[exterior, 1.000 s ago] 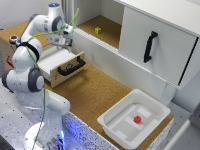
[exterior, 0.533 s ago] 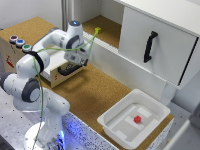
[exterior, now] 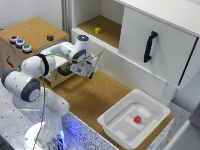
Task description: Push the handle of the drawer
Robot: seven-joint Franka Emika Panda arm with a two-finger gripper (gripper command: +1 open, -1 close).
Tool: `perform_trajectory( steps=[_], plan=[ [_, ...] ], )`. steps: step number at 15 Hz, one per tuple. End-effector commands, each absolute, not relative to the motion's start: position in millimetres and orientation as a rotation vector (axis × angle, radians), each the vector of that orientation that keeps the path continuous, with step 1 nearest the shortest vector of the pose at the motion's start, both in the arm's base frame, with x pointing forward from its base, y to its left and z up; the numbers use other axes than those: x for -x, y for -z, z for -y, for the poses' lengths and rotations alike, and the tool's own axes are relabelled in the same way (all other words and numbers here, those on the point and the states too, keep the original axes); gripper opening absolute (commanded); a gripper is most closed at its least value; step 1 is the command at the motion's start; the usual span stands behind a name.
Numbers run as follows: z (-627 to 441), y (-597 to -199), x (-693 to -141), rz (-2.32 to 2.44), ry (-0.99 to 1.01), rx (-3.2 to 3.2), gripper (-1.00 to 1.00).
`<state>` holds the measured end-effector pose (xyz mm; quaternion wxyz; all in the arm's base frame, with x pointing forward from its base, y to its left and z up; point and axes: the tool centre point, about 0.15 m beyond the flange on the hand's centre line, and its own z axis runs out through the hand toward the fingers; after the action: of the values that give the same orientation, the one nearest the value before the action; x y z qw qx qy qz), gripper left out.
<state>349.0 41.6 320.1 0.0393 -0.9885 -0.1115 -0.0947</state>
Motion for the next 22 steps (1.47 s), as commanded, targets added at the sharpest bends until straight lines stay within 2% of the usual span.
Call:
perform_trajectory(
  steps=[1, 12, 22],
  plan=[
    [-73, -318, -372, 0.358, 0.230, 3.010, -1.00],
    [-154, -314, -371, 0.407, 0.129, 3.042, -1.00],
    [-223, -315, -375, 0.444, 0.150, 3.007, -1.00]
  ],
)
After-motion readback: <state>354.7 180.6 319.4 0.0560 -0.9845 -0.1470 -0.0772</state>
